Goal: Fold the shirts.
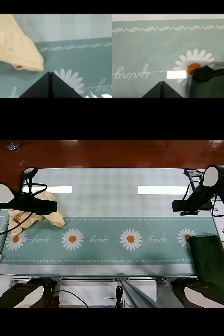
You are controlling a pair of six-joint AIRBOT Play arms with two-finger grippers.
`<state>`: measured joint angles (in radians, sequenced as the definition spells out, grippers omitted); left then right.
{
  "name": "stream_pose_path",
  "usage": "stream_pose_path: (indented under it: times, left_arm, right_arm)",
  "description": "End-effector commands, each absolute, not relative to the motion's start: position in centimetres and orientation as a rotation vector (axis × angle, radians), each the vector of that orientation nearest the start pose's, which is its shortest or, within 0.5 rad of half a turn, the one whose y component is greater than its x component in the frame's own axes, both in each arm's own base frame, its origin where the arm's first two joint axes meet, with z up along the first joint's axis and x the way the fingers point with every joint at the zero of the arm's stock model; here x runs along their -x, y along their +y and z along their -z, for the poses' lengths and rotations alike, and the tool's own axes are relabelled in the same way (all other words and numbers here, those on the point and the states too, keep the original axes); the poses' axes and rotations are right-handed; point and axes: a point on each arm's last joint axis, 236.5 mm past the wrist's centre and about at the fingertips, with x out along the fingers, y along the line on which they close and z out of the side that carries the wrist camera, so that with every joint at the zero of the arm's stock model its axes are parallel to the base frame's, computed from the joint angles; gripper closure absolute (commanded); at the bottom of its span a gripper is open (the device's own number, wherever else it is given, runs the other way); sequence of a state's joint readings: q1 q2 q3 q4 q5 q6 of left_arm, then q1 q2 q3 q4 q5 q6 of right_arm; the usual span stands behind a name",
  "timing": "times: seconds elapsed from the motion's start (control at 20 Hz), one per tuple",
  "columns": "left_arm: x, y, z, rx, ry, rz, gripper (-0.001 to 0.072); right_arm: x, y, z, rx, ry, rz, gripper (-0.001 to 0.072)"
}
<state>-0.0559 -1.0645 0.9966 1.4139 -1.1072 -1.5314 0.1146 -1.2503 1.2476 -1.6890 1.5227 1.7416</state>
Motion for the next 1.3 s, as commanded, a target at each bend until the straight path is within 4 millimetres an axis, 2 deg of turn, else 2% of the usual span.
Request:
stream_pose_path:
  times: [0.0, 0.15, 0.3, 0.35, 0.4, 0.45, 0.55, 0.6, 0.7, 0.8, 0.9, 1.0, 1.1, 1.15, 1.25]
  left_arm:
    - [-38.2, -5.3, -4.4, 0.095, 1.028, 0.139, 0.0678]
    - [-39.5, -6.2, -5.0, 0.153, 0.969, 0.153, 0.0678]
    - [-42.2, -5.7, -6.3, 0.159, 0.851, 0.134, 0.0677]
    - [-43.3, -5.5, -6.9, 0.155, 0.795, 0.125, 0.0578]
    - [-44.7, -4.9, -7.8, 0.126, 0.725, 0.113, 0.0153]
    - [-46.3, -4.1, -8.9, 0.086, 0.641, 0.091, 0.0002]
    - [-47.8, -1.4, -10.5, -0.067, 0.544, 0.041, 0.0002]
    - [-48.0, 0.5, -10.5, -0.133, 0.541, 0.006, 0.0002]
    - [-47.4, 6.2, -8.5, -0.169, 0.617, -0.103, 0.0003]
    - [-45.5, 12.4, -5.2, -0.105, 0.733, -0.229, 0.0004]
    - [-44.1, 15.2, -1.4, -0.098, 0.851, -0.268, 0.0004]
    - [-41.9, 16.2, 3.2, -0.050, 1.010, -0.290, 0.0005]
    - [-38.9, 16.1, 7.4, 0.028, 1.188, -0.318, 0.0005]
    - [-37.8, 15.8, 8.8, 0.064, 1.253, -0.332, 0.0005]
    - [-36.7, 15.2, 9.8, 0.138, 1.306, -0.378, 0.0041]
  right_arm:
    - [-32.5, 1.0, -3.4, 0.043, 1.486, 0.123, 0.0687]
    - [-35.3, 1.4, -3.8, 0.034, 1.367, 0.102, 0.0687]
    - [-38.8, 1.5, -4.7, 0.037, 1.217, 0.089, 0.0685]
    - [-39.7, 1.4, -4.9, 0.028, 1.176, 0.099, 0.0588]
    - [-40.4, 1.4, -4.8, 0.002, 1.155, 0.115, 0.0184]
    - [-40.6, 1.6, -4.2, -0.005, 1.164, 0.111, 0.0087]
    - [-40.0, 2.0, -2.6, 0.021, 1.232, 0.081, 0.0088]
    - [-39.5, 2.3, -2.0, 0.032, 1.264, 0.057, 0.0089]
    - [-39.2, 2.2, -1.8, 0.048, 1.281, 0.051, 0.0089]
    - [-38.7, 2.4, -1.6, 0.040, 1.300, 0.047, 0.0089]
    - [-38.1, 3.2, -1.4, 0.007, 1.329, 0.029, 0.0089]
    - [-38.0, 3.9, -1.4, -0.031, 1.334, 0.016, 0.0090]
    - [-37.9, 4.5, -1.4, -0.064, 1.339, 0.011, 0.0089]
    - [-37.8, 4.9, -1.4, -0.081, 1.343, -0.002, 0.0089]
    - [-37.7, 5.7, -1.8, -0.115, 1.336, -0.024, 0.0090]
